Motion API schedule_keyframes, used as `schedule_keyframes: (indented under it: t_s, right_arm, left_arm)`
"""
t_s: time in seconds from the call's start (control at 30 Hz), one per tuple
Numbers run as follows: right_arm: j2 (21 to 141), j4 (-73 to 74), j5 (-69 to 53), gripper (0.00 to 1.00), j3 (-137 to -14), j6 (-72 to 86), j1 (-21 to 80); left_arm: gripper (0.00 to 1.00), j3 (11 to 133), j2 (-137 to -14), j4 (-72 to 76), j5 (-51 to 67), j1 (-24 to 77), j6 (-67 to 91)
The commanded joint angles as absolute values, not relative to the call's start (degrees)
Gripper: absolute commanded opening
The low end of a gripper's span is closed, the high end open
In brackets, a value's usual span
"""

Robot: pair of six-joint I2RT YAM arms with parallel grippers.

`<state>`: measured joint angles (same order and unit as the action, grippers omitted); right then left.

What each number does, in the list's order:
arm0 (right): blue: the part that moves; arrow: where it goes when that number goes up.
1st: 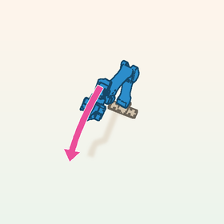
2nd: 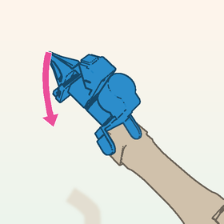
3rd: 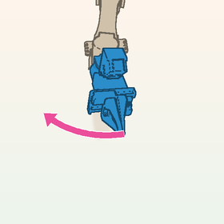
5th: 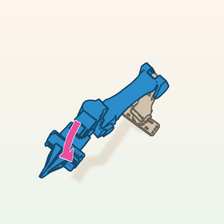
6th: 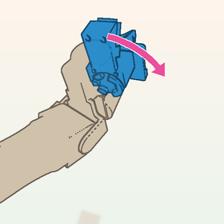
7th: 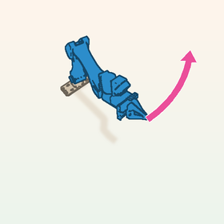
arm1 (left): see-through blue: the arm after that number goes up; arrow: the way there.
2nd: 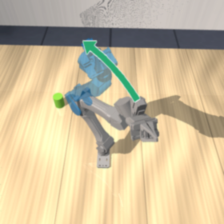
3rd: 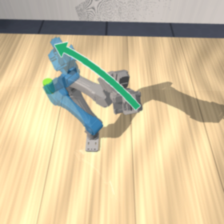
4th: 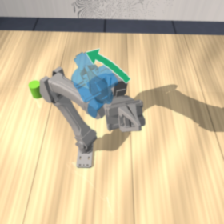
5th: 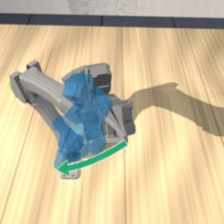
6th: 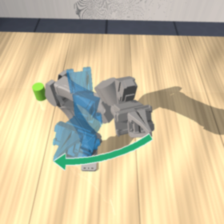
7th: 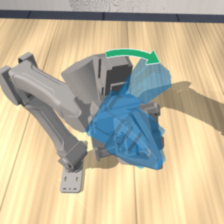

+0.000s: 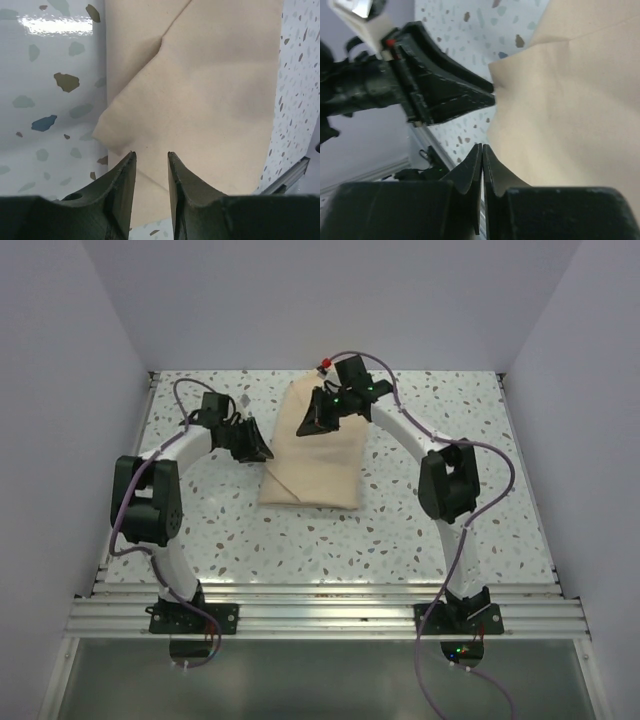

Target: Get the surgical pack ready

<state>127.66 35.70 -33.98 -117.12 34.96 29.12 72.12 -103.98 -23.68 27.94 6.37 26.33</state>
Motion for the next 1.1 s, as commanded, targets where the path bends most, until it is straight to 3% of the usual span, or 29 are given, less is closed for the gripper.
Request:
schedule_keyframes:
  t_s: [0.0, 0.3, 0.6, 1.07]
  right_arm:
    - [130.3, 23.6, -49.2, 0.04, -114.1, 40.3, 28.8]
    - [136.8, 13.7, -49.8, 0.00, -109.7, 47.1, 27.9]
    - [135.6, 16.0, -45.4, 0.00, -103.9, 43.6, 21.0]
    - [138.1, 18.9, -43.8, 0.00, -110.7, 42.1, 16.4]
  left_arm:
    - [0.34, 75.6, -107.1, -19.0, 34.8, 6.0, 28.5]
    - [0.33, 77.2, -112.6, -21.9, 33.7, 6.0, 27.2]
    - [0.33, 75.3, -113.1, -22.7, 32.5, 6.0, 26.4]
    - [0.36, 84.7, -112.9, -25.2, 32.4, 6.0, 26.3]
